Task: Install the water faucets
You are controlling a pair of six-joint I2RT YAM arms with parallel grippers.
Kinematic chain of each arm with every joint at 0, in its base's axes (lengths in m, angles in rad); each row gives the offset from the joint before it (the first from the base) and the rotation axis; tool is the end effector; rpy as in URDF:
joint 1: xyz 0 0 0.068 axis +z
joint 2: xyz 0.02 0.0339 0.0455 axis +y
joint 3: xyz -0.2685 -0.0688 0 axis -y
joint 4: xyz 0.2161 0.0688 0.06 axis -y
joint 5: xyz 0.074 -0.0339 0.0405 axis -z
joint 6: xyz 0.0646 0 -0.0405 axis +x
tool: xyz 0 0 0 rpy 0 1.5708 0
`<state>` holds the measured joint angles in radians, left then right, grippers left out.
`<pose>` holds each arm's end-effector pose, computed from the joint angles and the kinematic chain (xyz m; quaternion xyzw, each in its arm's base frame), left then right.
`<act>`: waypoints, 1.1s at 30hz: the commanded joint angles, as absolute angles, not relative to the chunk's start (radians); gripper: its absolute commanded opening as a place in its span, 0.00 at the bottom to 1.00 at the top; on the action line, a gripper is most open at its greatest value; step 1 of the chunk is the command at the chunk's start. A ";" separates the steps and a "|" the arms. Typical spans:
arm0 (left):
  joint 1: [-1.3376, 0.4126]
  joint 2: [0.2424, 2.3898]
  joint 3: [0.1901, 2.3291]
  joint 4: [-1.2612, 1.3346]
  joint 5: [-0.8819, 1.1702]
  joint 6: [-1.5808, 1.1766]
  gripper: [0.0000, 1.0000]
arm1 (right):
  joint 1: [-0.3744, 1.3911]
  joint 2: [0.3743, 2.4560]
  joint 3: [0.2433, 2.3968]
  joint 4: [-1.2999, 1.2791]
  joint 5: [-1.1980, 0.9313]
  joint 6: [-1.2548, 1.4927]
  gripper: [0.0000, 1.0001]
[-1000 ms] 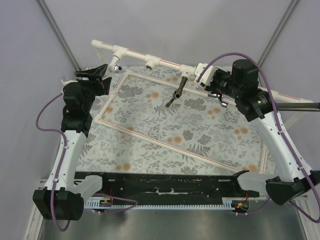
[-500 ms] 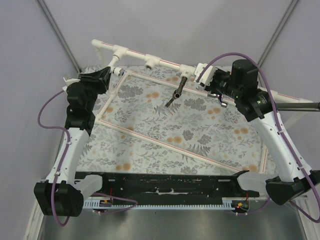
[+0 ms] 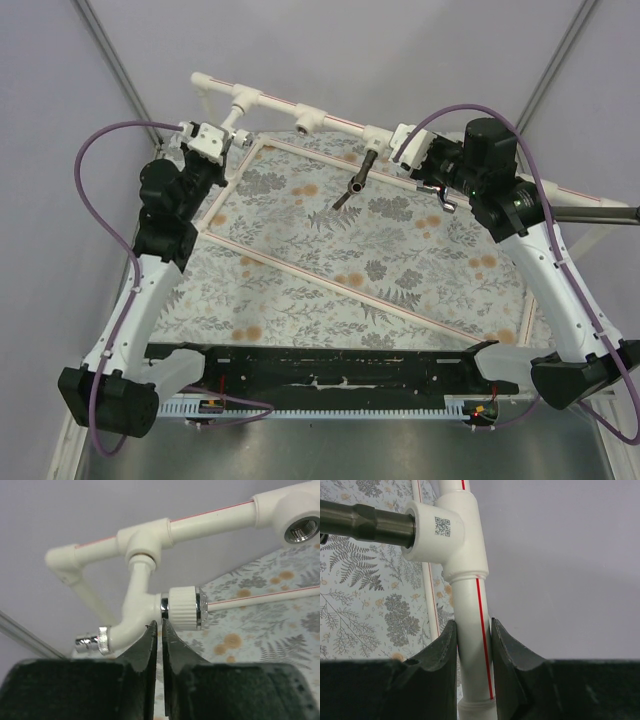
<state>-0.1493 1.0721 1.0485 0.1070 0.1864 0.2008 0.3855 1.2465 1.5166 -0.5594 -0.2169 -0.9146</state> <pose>0.2415 -0.0484 0.4156 0.1848 0.6518 -0.0441 0.7342 0.2339 0.1099 0.4444 -0.5338 0.5952 -0.0716 0.5963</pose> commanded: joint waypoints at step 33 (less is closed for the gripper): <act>-0.055 1.235 1.083 0.239 0.110 -1.413 0.73 | 0.400 1.246 1.448 -0.681 -0.221 -0.859 0.00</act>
